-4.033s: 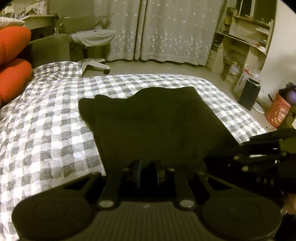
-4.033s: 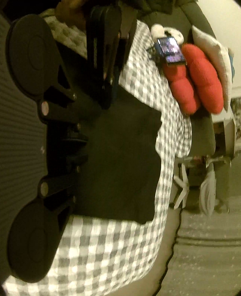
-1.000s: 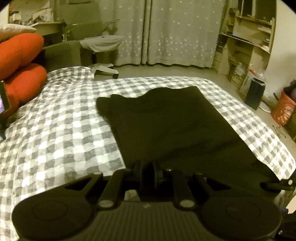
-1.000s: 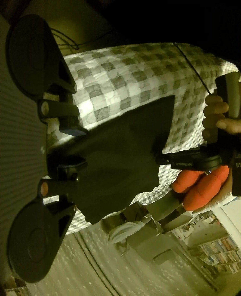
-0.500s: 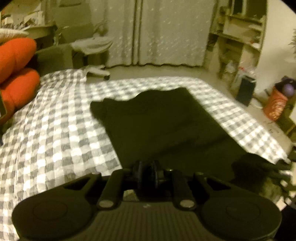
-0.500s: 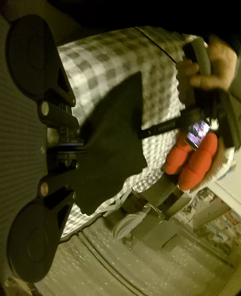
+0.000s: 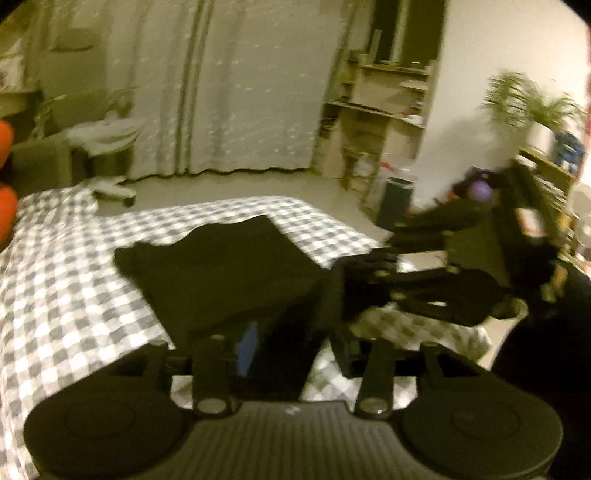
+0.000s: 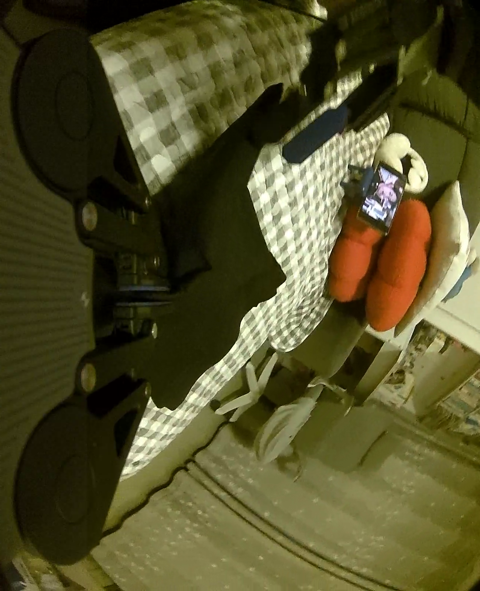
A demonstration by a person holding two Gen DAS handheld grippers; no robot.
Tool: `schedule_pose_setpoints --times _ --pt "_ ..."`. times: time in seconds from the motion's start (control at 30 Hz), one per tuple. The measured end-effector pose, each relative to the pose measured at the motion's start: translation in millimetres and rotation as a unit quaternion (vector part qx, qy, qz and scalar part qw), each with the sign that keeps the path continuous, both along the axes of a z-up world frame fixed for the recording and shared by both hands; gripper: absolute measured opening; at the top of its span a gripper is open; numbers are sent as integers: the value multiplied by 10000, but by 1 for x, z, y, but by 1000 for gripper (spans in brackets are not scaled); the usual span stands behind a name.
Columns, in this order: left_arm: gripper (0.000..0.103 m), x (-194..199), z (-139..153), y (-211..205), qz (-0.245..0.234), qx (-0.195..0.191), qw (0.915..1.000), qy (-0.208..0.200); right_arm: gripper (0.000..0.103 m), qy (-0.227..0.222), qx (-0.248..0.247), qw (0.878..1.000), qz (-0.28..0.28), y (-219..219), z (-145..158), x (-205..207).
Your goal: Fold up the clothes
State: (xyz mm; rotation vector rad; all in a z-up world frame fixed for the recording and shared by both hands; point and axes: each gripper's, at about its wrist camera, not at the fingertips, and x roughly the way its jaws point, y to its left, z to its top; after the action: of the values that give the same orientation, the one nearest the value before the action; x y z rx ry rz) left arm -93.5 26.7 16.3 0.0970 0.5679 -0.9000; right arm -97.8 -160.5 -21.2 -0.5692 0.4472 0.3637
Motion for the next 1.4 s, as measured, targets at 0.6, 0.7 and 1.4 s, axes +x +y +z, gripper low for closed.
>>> schedule_pose_setpoints --times 0.6,0.7,1.4 --pt "6 15 -13 -9 667 781 9946 -147 5 -45 -97 9999 40 -2 -1 -7" --pt "6 16 -14 -9 717 805 9941 -127 14 -47 -184 9998 91 -4 -4 -14" --pt "6 25 -4 6 1006 348 9942 -166 3 -301 719 9970 -35 -45 17 -41"
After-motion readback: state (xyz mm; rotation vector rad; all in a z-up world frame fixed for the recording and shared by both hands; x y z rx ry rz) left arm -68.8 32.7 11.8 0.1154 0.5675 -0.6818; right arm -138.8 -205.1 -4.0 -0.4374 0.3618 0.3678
